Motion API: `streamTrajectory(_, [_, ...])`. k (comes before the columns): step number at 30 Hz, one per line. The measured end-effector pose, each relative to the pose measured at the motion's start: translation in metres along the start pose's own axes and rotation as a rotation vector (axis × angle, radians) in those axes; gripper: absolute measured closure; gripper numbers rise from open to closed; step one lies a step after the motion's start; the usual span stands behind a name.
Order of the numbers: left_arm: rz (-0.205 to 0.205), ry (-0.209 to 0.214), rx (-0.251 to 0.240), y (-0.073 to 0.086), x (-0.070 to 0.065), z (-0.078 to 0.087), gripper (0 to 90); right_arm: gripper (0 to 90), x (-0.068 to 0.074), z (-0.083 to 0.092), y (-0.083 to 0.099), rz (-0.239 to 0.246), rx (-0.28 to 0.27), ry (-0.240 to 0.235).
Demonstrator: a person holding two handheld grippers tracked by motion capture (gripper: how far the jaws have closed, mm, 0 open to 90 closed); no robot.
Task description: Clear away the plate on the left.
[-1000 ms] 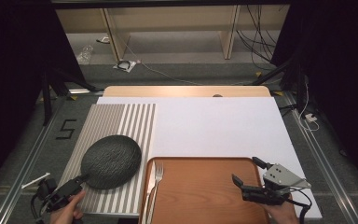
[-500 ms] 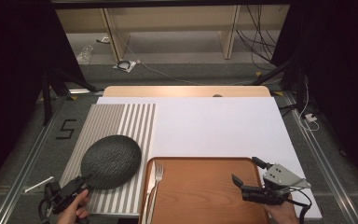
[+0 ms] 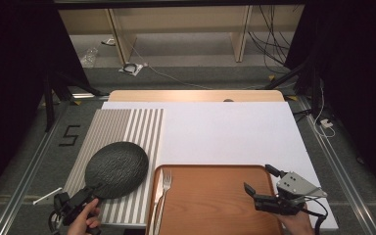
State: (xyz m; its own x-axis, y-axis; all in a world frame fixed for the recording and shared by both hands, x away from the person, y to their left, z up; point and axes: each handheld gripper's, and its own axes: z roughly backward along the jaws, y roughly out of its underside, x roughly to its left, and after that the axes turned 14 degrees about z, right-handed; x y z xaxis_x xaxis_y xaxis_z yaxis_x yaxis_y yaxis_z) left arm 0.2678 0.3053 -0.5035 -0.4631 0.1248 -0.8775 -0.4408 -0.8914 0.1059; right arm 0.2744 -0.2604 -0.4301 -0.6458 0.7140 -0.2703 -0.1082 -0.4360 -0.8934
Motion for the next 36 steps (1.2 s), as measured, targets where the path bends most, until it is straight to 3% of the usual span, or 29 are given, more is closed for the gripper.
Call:
streamTrajectory(13, [0.033,0.016,-0.039,0.013,0.002,-0.008,39.9,11.9,0.001,-0.001,0.0,0.003,0.002,-0.003])
streamTrajectory(16, [0.072,0.033,-0.058,0.015,0.005,-0.01,41.4,11.9,0.001,-0.001,0.0,0.002,0.003,-0.003])
streamTrajectory(21, [0.062,0.021,-0.064,0.019,0.005,-0.015,45.1,11.9,0.0,-0.001,0.0,0.0,0.0,-0.002])
streamTrajectory(33, [0.101,0.025,-0.08,0.021,0.006,-0.021,49.7,11.9,0.001,-0.002,0.0,-0.001,0.004,-0.005])
streamTrajectory(36, [0.12,0.018,-0.087,0.021,0.009,-0.021,56.2,11.9,0.001,-0.002,0.0,0.001,0.003,-0.006])
